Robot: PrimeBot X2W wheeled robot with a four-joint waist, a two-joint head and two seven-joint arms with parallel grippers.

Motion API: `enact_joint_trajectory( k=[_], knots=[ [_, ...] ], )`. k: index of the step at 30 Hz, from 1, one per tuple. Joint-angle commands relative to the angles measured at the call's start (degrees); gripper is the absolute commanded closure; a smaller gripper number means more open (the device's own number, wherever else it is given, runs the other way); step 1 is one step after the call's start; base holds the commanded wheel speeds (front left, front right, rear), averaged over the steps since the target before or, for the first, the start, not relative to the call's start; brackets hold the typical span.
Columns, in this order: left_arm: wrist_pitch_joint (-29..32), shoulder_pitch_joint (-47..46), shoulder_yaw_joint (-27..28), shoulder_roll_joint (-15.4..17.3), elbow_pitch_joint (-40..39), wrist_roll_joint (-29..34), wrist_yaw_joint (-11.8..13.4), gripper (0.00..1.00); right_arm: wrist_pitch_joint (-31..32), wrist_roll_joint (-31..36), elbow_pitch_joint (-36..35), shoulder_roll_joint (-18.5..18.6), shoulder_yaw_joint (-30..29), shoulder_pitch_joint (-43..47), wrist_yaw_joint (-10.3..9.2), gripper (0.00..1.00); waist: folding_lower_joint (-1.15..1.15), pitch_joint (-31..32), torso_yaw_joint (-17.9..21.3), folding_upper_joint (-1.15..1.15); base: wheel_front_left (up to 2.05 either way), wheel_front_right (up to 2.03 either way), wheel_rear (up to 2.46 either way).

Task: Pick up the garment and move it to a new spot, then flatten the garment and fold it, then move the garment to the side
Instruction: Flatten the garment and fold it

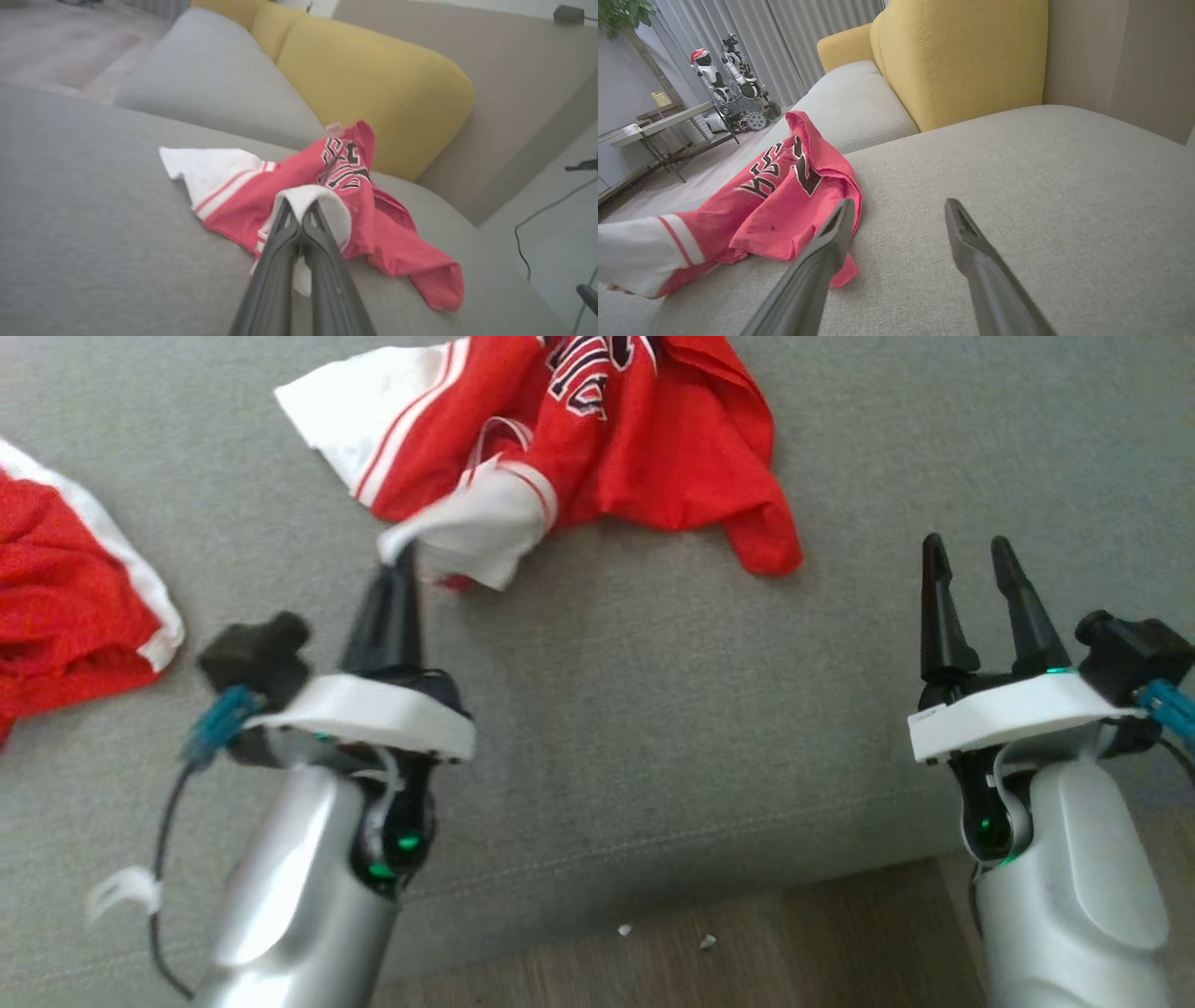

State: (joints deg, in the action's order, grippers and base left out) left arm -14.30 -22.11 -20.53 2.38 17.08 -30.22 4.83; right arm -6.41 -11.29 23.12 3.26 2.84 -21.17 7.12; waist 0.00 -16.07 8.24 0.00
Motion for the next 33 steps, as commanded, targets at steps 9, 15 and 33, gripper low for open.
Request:
enact_joint_trajectory(
  k=[9, 15, 33],
  knots=[
    [-0.7, 4.9, 13.0, 0.5, -11.6, 6.1, 1.9, 1.0, 0.9, -0.2, 2.5, -0.4, 2.2, -1.0, 0.36, 0.0, 0.0, 1.4, -3.8, 0.0, 0.0, 0.0, 0.0],
    [-0.7, 5.6, 16.4, 0.5, -14.3, 8.4, 3.1, 1.0, 1.1, -0.4, 4.9, -0.4, 3.1, -1.5, 0.36, 0.0, 0.0, 1.3, -5.3, 0.0, 0.0, 0.0, 0.0],
    [-0.7, 4.0, 17.6, 0.5, -20.3, 10.2, 5.4, 1.0, 2.0, -7.8, 16.3, -0.4, 8.2, -7.8, 0.36, 0.0, 0.0, -2.1, -8.0, 0.0, 0.0, 0.0, 0.0]
  ],
)
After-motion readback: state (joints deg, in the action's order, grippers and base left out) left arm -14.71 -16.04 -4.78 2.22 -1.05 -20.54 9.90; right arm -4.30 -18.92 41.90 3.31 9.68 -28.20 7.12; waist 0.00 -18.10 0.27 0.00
